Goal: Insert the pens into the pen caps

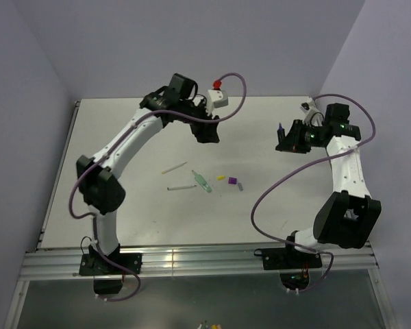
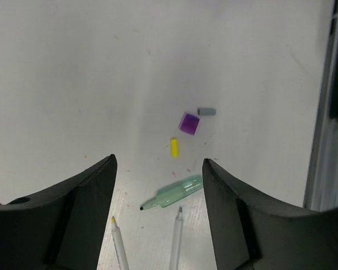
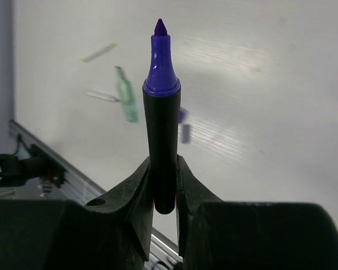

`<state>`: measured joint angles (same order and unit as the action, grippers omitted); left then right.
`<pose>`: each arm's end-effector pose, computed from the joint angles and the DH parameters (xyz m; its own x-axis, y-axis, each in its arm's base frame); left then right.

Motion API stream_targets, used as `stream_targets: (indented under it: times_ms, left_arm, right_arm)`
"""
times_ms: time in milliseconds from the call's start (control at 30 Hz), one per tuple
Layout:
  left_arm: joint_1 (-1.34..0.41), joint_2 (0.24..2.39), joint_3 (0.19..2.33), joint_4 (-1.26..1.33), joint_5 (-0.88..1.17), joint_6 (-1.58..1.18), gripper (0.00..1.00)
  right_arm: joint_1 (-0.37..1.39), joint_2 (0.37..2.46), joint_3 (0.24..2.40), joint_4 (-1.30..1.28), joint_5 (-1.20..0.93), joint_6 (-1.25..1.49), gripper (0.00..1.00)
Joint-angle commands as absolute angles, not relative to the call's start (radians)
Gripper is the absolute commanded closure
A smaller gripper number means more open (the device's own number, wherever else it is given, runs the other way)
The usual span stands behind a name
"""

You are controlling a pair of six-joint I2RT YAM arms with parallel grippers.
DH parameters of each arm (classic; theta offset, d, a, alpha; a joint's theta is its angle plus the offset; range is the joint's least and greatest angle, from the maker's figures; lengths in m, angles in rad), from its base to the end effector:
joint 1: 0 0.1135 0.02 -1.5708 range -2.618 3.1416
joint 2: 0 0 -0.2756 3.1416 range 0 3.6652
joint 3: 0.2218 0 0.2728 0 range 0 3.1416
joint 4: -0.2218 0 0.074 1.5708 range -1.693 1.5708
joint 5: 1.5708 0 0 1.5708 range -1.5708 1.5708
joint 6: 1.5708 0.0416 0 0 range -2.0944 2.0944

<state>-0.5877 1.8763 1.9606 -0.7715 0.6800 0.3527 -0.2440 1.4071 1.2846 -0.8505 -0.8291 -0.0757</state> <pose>0.3560 -0.2686 0.3911 -0.2068 0.4605 -0.8632 0.9666 0.2329 -0.1073 0.3024 -0.0437 0.3281 -0.7817 0.1420 -0.6073 -0.2995 0.7687 0.5651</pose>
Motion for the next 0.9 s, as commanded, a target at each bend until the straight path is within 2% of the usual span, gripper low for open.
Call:
stream_targets:
  times_ms: [0,233,567,867]
  left_arm:
    - [-0.615,2.017,2.135,-1.04,0.596,0.509,0.33]
    - [-0.794,2.232,2.25,-1.121,0.301,0.636,0.34]
    - [-0.902,2.385,2.301,-1.108,0.276,0.704,0.32]
    - [-0.98,2.482,2.341,-1.082,0.183,0.755,0.33]
  right_arm:
    - [-0.329,1.439,1.325,-1.023,-0.694,-0.238,1.0]
    - [-0.435,1.483,1.351,-1.069,-0.623,-0.343,1.0]
    - [-0.46,1.46,1.298,-1.111,-0.627,-0.414,1.0]
    - [-0.477,1.451,1.35,-1.157,-0.643,-0.449,1.0]
